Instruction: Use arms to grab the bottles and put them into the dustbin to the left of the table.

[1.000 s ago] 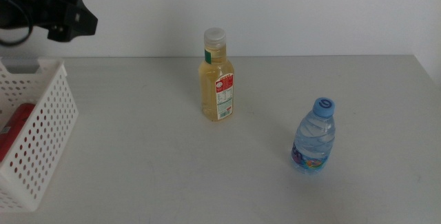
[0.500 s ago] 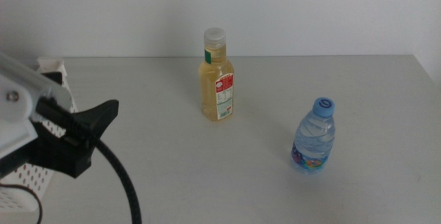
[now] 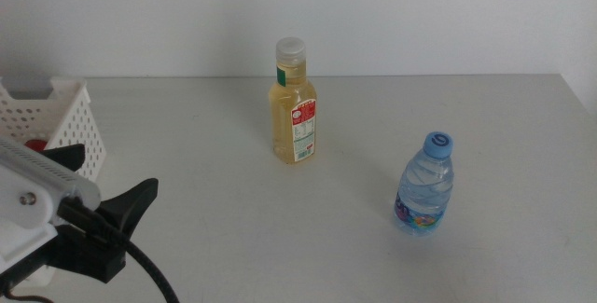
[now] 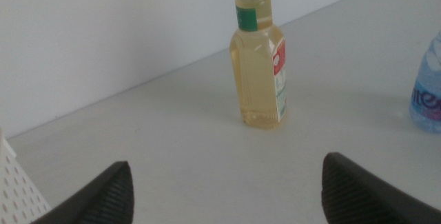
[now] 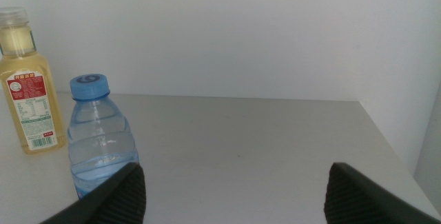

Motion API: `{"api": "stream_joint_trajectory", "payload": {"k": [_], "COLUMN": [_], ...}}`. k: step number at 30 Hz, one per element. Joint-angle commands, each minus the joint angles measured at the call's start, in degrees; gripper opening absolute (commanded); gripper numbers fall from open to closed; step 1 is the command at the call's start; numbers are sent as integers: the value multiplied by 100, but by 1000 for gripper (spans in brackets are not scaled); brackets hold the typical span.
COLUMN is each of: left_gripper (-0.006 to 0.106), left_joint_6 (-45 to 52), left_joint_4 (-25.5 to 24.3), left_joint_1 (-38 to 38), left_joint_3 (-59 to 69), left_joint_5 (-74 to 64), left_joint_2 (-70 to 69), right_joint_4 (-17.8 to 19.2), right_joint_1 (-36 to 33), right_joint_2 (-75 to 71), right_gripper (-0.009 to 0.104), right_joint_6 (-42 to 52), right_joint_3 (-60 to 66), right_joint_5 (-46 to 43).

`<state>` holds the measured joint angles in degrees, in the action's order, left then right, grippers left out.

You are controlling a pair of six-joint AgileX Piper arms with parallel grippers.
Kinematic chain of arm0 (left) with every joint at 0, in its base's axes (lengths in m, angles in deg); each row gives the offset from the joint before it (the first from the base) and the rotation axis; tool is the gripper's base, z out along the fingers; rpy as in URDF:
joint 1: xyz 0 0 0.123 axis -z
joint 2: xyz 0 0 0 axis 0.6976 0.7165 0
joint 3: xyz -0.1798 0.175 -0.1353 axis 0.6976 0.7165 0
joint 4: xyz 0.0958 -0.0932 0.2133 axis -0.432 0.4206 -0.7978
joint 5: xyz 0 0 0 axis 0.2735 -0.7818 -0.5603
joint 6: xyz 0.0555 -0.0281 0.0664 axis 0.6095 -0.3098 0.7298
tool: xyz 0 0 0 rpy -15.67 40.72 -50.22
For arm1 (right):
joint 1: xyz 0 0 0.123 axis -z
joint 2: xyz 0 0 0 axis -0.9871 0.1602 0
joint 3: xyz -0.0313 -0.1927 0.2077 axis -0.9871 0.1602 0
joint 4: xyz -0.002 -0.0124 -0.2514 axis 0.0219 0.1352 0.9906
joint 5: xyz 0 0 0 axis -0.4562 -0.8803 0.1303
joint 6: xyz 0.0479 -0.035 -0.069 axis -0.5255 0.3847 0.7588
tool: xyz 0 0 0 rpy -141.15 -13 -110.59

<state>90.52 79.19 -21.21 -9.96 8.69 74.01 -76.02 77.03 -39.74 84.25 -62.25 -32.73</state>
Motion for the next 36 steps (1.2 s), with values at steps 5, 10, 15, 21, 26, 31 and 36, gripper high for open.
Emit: {"api": "stream_joint_trajectory", "payload": {"k": [5,10,15,21,26,31,36], "left_gripper": [94,94,94,94,93,92,92], "left_joint_6": [-21,-370,-468,-944,-1353,-2178,-3650], "left_joint_4": [156,78,-286,-759,-1217,-2095,-3871], "left_joint_1": [45,226,325,313,313,92,-465], "left_joint_3": [-57,-166,-610,-1151,-1571,-1843,-2196], "left_joint_5": [1552,1973,2406,2913,3228,3756,4236], "left_joint_2": [446,1257,2278,3376,4096,4715,5309], "right_joint_4": [27,27,27,27,27,27,27], "right_joint_1": [32,32,32,32,32,32,32], "right_joint_2": [-122,-122,-122,-122,-122,-122,-122], "right_gripper": [66,66,66,66,66,66,66], "right_joint_6": [51,51,51,51,51,51,51], "right_joint_3": [-53,-53,-53,-53,-53,-53,-53], "right_joint_5": [-434,-434,-434,-434,-434,-434,-434]}}
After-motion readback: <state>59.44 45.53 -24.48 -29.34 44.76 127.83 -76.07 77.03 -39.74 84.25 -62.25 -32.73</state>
